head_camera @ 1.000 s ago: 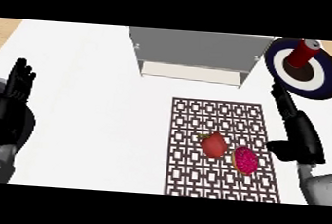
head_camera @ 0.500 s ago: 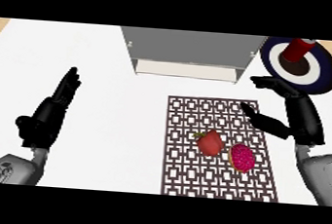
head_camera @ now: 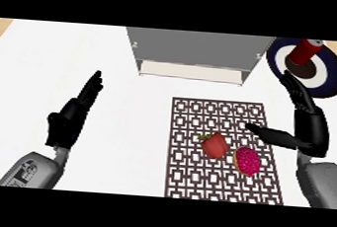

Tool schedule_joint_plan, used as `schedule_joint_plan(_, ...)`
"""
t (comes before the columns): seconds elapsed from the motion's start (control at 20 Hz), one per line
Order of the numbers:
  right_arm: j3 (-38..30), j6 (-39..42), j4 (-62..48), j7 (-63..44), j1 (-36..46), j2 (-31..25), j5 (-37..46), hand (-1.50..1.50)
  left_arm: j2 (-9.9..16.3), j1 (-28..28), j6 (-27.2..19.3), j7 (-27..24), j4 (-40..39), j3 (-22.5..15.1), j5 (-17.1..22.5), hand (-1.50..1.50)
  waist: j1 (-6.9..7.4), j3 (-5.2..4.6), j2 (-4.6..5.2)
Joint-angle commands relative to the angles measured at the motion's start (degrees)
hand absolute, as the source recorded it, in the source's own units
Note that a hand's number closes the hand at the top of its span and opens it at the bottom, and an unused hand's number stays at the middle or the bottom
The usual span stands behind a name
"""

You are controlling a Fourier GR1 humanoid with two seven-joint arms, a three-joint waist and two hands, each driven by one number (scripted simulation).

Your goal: Pick the bell pepper from the placemat and place it in the tiered shelf

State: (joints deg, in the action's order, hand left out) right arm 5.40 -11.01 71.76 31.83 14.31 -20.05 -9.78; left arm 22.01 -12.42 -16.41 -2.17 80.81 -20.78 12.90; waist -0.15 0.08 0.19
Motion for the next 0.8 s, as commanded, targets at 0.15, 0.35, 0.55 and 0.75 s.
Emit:
schedule_joint_plan(0.15, 8.0, 6.8, 9.7, -9.2, -3.1, -8.7, 7.5, -1.5, -1.5, 1.7, -0.8, 1.1, 2.1, -0.5, -1.4, 0.0, -0.23, -0.18, -0.57)
schedule_joint_plan(0.35, 11.0, 4.5, 17.9, -17.8, -2.7, -9.8, 13.5, -1.5, -1.8, -1.0, 0.5, 3.3, 0.9, 0.4, -2.0, 0.0, -0.4, -0.16, -0.41)
schedule_joint_plan(0.55, 11.9, 9.0, 27.2, -33.6, 1.3, -16.2, 15.5, -1.5, -2.3, -0.1, 0.4, 1.2, -1.0, 1.4, -2.3, 0.0, -0.57, -0.25, -0.48)
schedule_joint_plan(0.75, 18.1, 12.7, 32.2, -44.6, 3.4, -19.2, 23.0, -1.5, -2.0, 1.1, 0.5, 0.7, 0.6, 0.9, -3.1, 0.0, 0.08, -0.32, -0.59)
